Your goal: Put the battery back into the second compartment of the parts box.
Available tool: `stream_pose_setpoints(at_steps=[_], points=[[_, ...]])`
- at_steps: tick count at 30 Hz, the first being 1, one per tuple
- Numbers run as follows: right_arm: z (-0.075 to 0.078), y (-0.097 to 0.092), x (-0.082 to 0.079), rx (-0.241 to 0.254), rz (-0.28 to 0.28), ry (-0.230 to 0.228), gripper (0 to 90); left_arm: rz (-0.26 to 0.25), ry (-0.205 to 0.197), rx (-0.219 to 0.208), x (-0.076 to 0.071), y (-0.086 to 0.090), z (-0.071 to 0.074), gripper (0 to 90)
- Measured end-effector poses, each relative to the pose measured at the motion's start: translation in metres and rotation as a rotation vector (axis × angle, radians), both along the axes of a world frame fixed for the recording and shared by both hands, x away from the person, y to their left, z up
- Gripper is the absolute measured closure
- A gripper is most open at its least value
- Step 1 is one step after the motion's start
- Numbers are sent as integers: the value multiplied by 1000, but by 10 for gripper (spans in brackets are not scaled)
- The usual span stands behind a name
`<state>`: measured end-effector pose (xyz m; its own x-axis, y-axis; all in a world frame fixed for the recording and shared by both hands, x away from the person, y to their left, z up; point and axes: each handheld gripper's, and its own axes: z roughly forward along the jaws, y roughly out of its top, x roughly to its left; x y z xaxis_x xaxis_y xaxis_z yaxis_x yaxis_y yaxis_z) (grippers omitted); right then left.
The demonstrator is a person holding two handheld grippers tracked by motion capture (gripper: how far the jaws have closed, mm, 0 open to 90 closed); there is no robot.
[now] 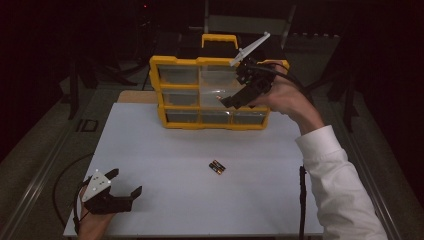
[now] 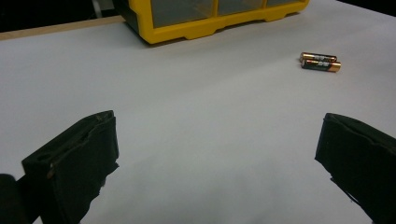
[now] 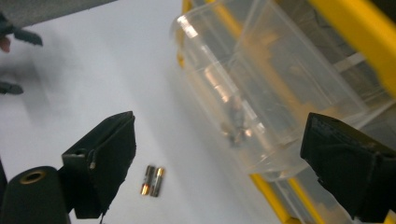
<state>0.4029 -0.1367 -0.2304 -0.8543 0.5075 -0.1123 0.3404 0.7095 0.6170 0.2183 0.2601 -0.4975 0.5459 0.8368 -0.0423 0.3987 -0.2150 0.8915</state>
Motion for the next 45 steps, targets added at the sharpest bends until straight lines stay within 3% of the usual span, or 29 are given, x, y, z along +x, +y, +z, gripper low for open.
stream_pose_setpoints(at_steps=[12, 30, 45], points=[[-29, 0, -24, -16, 55, 14, 89, 0, -1, 3, 0, -1, 0, 1], [-98, 5, -19, -26, 32, 93, 95, -3, -3, -4, -1, 0, 0, 1], [-152, 17, -17, -108, 7, 116, 110, 4, -28, -20, -2, 1, 2, 1]])
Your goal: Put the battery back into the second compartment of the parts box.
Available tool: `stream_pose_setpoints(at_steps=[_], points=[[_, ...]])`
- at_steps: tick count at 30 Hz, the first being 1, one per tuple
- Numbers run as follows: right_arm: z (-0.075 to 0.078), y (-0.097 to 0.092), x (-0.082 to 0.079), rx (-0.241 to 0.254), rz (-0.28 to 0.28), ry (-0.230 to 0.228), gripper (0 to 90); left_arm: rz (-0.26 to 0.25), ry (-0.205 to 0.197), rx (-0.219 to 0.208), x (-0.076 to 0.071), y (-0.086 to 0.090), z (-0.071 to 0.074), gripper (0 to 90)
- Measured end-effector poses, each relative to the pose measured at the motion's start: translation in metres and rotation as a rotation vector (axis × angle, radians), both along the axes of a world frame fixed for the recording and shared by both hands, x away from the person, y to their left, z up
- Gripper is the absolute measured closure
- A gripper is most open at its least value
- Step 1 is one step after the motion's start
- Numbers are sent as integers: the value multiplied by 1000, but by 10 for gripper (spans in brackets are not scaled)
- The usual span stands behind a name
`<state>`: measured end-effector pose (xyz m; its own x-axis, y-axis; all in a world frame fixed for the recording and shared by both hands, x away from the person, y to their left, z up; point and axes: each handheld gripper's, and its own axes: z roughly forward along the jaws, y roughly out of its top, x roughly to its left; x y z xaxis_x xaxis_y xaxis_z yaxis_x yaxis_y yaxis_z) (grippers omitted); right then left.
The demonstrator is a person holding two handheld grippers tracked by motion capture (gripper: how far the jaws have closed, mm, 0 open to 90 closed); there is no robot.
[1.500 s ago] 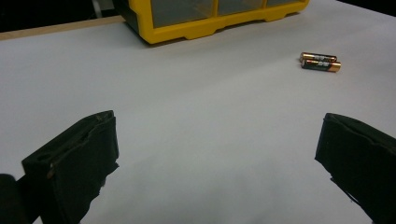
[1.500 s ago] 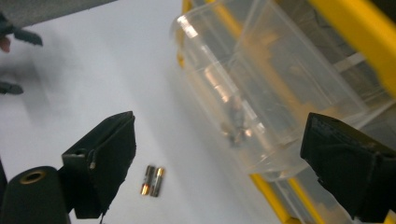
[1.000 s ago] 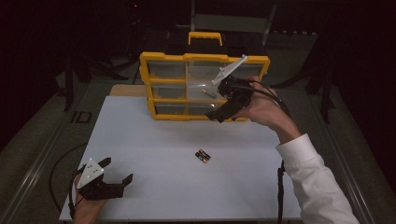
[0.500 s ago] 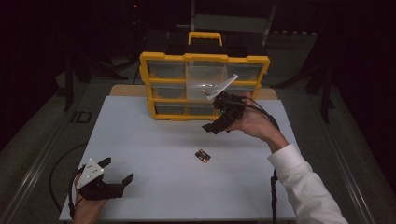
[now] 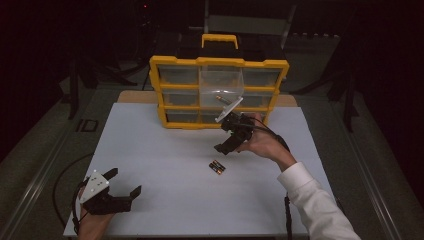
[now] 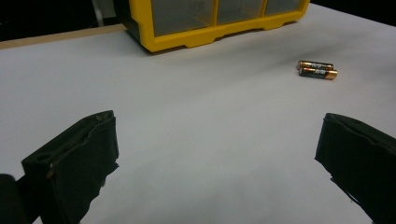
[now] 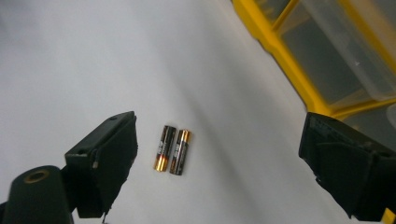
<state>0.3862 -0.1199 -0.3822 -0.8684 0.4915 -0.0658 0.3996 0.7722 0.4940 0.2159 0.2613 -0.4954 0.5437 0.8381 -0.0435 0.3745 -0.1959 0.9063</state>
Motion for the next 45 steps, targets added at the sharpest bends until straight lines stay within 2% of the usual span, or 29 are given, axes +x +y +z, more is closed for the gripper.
stream_pose_setpoints(at_steps=[8, 13, 14, 17, 24, 30, 32, 37, 42, 45], points=[[-28, 4, 1, -45, -12, 20, 131, -3, 0, 5, 0, 0, 0, 1], [-42, 7, 0, -83, -3, 25, 143, -4, 1, 5, 0, -1, 0, 1], [-49, 8, -1, -97, 1, 37, 156, -5, 1, 4, 0, -1, 0, 1], [-58, 10, -1, -118, 8, 49, 183, -6, 3, 7, 0, -1, 0, 1], [-72, 14, -1, -156, 19, 77, 283, -8, 3, 5, 0, -1, 0, 1], [-85, 18, -2, -179, 41, 114, 459, -10, 3, 8, 1, -1, -1, 1], [-87, 18, -2, -177, 45, 121, 489, -10, 4, 10, 1, -1, -1, 1], [-93, 19, 0, -194, 43, 142, 593, -12, 5, 9, 1, 0, -1, 1], [-101, 20, 2, -197, 27, 184, 674, -9, 6, 8, 1, 0, -1, 1], [-108, 21, 4, -234, 17, 175, 716, -10, 5, 12, 0, -1, -1, 1]])
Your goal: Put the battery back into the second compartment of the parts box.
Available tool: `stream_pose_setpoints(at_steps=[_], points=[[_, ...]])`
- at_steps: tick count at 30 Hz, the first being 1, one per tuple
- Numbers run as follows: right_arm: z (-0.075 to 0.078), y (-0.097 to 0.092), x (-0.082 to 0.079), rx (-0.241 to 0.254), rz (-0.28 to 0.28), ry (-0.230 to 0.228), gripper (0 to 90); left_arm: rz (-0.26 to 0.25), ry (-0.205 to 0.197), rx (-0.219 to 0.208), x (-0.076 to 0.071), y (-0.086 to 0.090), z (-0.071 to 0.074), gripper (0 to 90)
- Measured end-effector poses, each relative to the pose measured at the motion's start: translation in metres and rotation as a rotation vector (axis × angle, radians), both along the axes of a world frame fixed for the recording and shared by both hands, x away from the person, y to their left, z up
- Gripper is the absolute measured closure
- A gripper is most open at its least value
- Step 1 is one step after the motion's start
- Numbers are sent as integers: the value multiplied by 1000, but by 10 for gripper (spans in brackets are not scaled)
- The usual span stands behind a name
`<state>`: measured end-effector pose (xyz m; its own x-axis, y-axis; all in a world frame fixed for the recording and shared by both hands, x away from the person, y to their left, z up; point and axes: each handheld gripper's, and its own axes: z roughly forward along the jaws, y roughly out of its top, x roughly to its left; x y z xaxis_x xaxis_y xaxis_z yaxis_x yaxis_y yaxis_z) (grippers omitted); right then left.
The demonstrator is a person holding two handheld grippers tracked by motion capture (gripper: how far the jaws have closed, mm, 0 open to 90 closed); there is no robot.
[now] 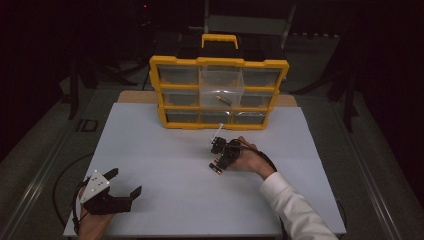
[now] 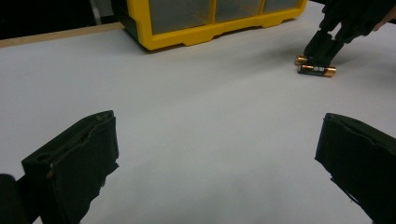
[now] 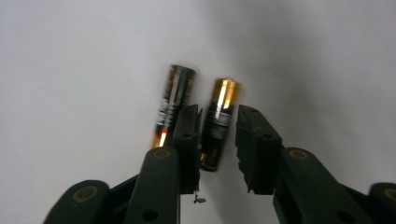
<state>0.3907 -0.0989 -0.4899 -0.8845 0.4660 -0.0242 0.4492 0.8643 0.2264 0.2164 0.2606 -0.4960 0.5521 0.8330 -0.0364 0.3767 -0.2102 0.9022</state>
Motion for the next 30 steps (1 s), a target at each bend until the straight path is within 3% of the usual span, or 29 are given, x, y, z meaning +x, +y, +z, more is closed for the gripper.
stream_pose_setpoints(at_steps=[4, 16, 30], points=[[-3, 0, 2, -3, 11, 8, 764, 0, 1, 0, 0, 0, 0, 1], [-2, 1, 1, -17, 28, 4, 767, 1, 0, -3, 0, 0, 0, 1], [46, 2, -10, 36, 113, -22, 767, -3, -3, -5, 0, 0, 0, 1]])
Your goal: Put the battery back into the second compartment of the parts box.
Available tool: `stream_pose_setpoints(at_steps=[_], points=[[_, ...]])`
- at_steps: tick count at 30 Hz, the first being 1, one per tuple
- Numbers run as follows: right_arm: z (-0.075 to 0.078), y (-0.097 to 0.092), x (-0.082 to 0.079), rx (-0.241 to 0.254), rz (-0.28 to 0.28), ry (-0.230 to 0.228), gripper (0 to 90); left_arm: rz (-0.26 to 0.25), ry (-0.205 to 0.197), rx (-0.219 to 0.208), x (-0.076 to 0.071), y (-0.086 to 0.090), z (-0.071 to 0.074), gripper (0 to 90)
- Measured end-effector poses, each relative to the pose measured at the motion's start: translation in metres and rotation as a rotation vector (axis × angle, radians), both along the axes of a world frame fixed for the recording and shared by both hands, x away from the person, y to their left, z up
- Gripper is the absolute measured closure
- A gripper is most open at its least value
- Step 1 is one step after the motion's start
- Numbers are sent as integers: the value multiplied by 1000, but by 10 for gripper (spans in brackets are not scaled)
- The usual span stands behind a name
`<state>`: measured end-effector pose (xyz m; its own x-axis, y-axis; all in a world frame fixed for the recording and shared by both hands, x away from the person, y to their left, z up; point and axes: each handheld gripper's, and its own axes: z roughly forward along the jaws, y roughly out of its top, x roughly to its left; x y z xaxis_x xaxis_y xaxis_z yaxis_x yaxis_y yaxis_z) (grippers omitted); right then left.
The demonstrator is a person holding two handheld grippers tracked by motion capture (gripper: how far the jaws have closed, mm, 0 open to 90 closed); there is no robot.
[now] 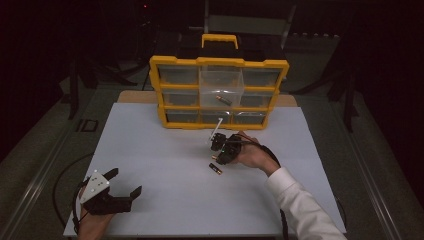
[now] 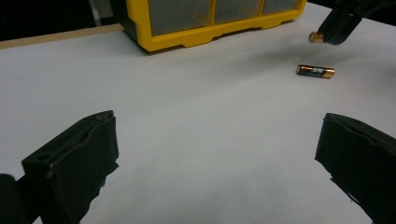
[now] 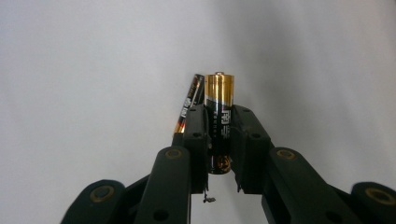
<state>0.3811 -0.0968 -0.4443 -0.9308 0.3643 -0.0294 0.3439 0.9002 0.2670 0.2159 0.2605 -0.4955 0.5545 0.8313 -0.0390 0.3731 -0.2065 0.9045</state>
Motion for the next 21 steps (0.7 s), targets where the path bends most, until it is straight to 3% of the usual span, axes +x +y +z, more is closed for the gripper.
stream_pose_setpoints(at_steps=[14, 21], points=[[39, 0, 0, 45, 54, -20, 767, -3, -2, -3, 0, 0, 0, 1], [66, 2, -1, 67, 98, -46, 767, -3, -2, -3, 0, 0, 0, 1]])
